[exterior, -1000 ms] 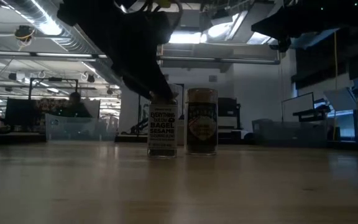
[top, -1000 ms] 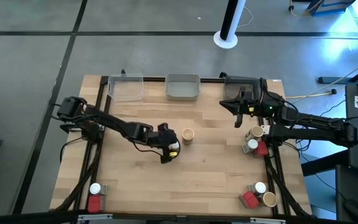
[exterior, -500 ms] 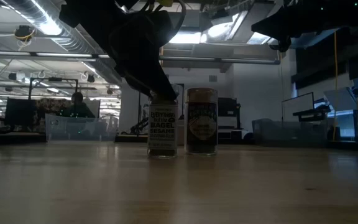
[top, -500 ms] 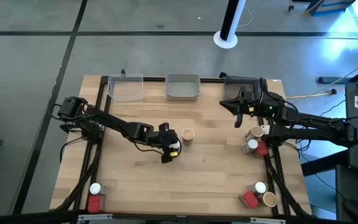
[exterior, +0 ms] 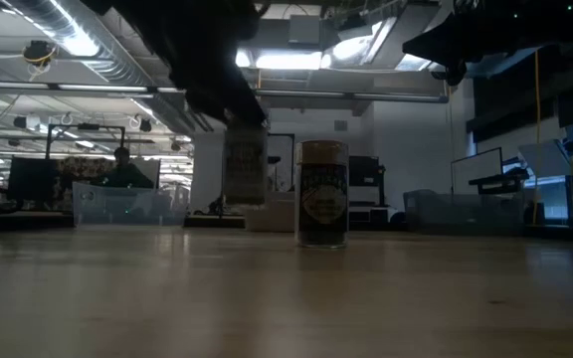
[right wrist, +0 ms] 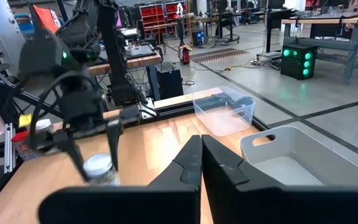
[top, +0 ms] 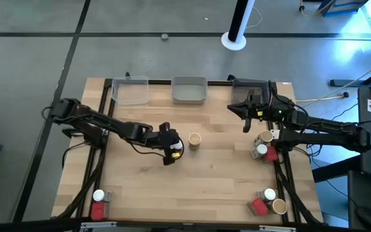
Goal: Sort spices by type
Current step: Put the white seasoning bottle into the transparent bin
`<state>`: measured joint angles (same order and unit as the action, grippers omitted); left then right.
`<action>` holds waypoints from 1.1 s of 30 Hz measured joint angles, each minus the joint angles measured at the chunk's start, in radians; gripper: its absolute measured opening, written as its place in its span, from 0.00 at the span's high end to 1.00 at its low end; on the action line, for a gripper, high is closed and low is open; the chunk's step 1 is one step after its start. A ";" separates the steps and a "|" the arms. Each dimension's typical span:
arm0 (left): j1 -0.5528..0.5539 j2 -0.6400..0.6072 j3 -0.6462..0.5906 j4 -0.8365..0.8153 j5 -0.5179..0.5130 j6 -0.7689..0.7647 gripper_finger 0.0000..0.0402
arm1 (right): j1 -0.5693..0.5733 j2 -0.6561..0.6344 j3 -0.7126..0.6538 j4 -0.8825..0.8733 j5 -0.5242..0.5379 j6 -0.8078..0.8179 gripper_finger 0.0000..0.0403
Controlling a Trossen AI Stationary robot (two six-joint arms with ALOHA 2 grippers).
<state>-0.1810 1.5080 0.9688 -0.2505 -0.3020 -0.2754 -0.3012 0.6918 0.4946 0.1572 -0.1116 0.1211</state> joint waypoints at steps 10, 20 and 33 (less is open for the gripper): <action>0.053 -0.196 0.000 -0.179 -0.152 -0.032 0.52 | 0.000 0.000 0.000 0.000 0.000 0.000 0.97; 0.216 -0.391 0.000 -0.318 -0.330 -0.037 0.52 | 0.000 0.000 0.000 -0.001 0.000 -0.001 0.97; 0.568 -0.416 0.000 -0.333 -0.350 -0.012 0.51 | 0.000 0.000 0.000 -0.001 0.000 -0.001 0.97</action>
<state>0.3867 1.0924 0.9688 -0.5840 -0.6518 -0.2874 -0.3015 0.6918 0.4946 0.1558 -0.1116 0.1200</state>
